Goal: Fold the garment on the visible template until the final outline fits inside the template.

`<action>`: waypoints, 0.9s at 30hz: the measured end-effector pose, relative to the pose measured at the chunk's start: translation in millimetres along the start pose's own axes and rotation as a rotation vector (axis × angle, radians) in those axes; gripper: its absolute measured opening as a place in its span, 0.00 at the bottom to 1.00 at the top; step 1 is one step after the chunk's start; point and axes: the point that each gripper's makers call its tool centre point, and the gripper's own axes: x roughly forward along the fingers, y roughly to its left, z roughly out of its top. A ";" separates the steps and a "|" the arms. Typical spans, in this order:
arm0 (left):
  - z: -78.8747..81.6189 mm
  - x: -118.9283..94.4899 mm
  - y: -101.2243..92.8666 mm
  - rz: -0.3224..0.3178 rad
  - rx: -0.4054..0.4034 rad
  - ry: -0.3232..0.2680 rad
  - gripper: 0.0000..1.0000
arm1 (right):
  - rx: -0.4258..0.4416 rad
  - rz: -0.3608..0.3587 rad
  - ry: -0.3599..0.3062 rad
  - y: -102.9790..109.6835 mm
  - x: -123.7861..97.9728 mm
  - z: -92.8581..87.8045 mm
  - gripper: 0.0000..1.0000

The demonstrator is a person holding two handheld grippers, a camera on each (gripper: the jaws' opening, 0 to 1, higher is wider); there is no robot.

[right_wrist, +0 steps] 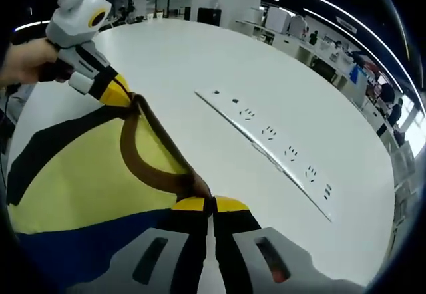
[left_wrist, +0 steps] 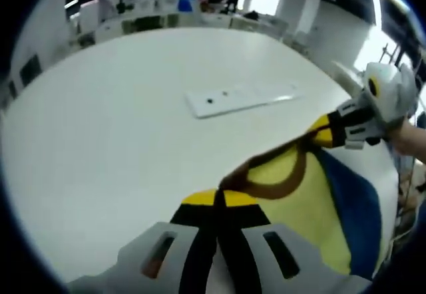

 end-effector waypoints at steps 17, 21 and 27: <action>3.2 4.0 4.7 -0.004 0.037 0.005 0.00 | -0.013 -0.018 -0.014 -10.9 6.9 7.5 0.09; 7.5 3.0 6.3 0.002 0.037 -0.002 0.00 | -0.004 -0.032 -0.015 -15.8 7.1 9.2 0.12; 15.5 0.8 7.2 0.008 0.019 -0.027 0.02 | 0.043 -0.033 -0.045 -19.6 6.2 14.1 0.13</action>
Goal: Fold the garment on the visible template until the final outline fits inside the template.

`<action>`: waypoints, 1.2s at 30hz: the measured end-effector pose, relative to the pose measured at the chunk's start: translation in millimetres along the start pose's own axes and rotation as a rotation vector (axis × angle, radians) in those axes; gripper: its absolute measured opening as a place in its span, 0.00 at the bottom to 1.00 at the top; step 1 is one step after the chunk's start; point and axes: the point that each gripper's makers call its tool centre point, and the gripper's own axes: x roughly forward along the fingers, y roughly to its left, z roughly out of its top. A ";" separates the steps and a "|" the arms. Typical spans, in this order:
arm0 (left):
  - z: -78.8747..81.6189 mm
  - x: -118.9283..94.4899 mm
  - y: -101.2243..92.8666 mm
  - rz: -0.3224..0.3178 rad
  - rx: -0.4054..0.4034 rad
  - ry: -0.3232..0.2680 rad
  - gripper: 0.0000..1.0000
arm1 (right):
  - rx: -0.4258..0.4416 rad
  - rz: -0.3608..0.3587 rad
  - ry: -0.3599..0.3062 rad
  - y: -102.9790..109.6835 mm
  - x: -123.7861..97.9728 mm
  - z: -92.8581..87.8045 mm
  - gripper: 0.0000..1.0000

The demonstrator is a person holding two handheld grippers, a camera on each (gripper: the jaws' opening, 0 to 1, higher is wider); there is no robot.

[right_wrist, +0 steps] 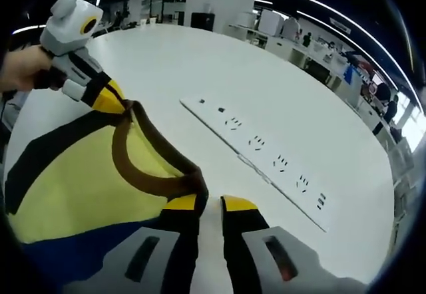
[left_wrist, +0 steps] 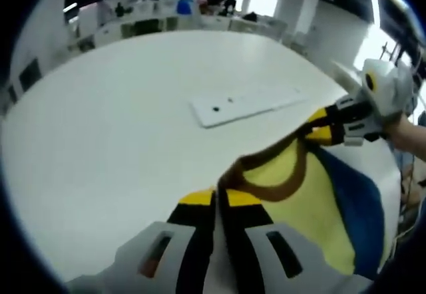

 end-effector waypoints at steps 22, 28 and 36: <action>18.9 -14.8 5.7 0.077 -0.031 -0.099 0.18 | 0.173 -0.027 -0.068 -11.7 -11.8 7.4 0.19; 18.3 -25.6 5.2 0.087 -0.040 -0.103 0.24 | 0.158 -0.053 -0.088 -15.2 -32.2 15.9 0.15; 23.4 -53.7 -5.5 0.081 -0.039 -0.133 0.26 | 0.180 -0.031 -0.148 1.5 -71.1 26.5 0.23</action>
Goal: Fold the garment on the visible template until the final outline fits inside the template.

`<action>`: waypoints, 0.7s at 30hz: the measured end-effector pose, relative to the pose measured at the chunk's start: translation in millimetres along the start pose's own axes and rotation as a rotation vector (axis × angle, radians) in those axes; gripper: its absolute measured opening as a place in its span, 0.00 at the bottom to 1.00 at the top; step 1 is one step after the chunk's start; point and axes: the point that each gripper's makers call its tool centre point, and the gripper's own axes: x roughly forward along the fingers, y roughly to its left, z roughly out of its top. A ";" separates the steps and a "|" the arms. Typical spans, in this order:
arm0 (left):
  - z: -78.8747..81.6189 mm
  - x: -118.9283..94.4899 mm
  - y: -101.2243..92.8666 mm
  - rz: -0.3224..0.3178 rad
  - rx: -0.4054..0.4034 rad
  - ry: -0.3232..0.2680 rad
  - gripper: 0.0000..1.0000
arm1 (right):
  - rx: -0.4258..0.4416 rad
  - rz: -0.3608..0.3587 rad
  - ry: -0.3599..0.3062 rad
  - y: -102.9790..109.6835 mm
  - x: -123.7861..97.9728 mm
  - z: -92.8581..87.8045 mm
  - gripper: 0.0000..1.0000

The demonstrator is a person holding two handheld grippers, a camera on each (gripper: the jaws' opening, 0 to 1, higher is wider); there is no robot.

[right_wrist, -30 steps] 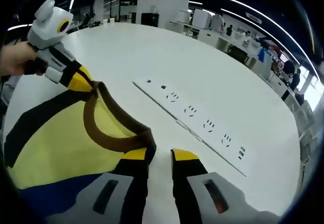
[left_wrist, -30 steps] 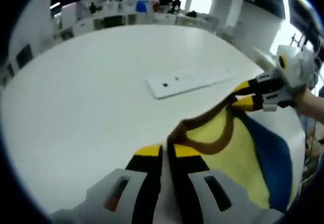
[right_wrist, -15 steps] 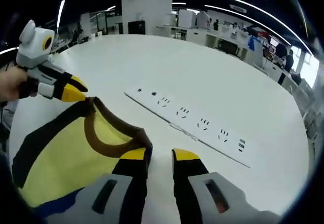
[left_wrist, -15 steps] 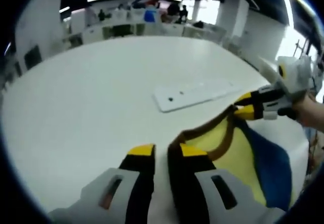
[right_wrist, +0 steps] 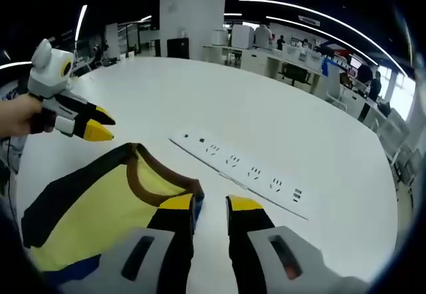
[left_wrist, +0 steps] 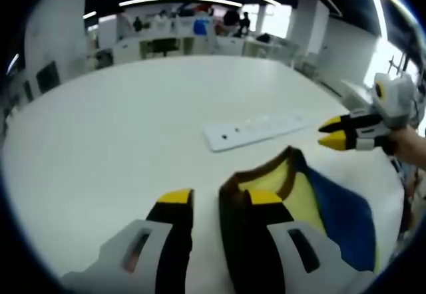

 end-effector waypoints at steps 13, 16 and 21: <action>-20.1 -66.1 -43.4 -0.043 0.059 -0.005 0.39 | -0.023 0.044 -0.062 39.4 -74.3 6.4 0.34; -24.4 -79.8 -51.2 -0.053 0.058 -0.011 0.41 | -0.019 0.049 -0.062 46.9 -86.4 1.3 0.36; -30.3 -106.3 -67.0 -0.082 0.066 -0.022 0.48 | 0.012 0.050 -0.072 60.0 -116.6 -4.9 0.43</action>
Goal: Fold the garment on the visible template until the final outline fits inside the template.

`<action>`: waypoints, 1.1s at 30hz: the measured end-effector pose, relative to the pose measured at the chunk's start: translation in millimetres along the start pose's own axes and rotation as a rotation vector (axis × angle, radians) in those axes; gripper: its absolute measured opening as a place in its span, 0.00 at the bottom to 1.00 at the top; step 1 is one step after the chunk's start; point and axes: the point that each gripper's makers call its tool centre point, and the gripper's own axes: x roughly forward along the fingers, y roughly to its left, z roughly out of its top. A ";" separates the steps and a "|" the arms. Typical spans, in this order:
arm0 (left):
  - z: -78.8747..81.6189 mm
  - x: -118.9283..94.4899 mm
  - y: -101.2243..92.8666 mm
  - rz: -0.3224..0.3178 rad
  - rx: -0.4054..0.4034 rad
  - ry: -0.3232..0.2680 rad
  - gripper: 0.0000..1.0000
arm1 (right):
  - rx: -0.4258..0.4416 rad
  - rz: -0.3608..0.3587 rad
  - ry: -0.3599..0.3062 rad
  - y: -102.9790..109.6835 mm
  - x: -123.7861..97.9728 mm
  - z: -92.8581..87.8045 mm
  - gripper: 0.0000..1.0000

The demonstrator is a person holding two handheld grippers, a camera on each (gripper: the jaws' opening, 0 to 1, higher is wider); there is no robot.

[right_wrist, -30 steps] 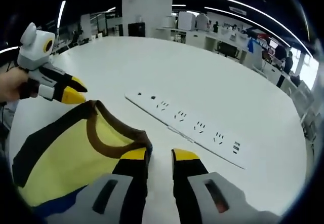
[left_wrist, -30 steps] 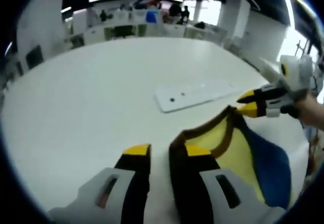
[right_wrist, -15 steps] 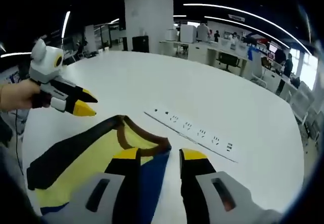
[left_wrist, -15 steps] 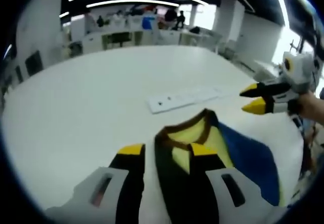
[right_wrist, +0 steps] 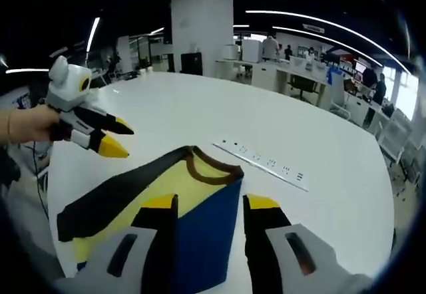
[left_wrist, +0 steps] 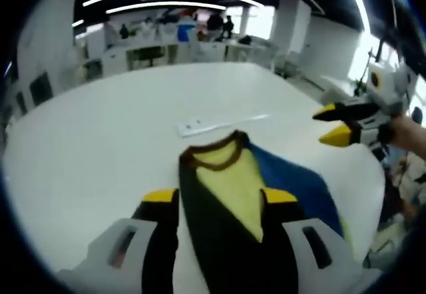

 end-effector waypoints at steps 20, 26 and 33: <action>-14.9 -102.9 -53.2 -0.008 0.071 -0.123 0.86 | 0.013 -0.010 -0.040 51.9 -108.7 -29.1 0.57; -26.7 -125.7 -64.0 -0.008 0.077 -0.129 0.91 | 0.003 -0.008 -0.052 66.6 -132.7 -36.3 0.61; -43.0 -154.5 -71.1 0.022 0.061 -0.151 0.96 | 0.028 -0.014 -0.067 79.8 -160.3 -46.4 0.64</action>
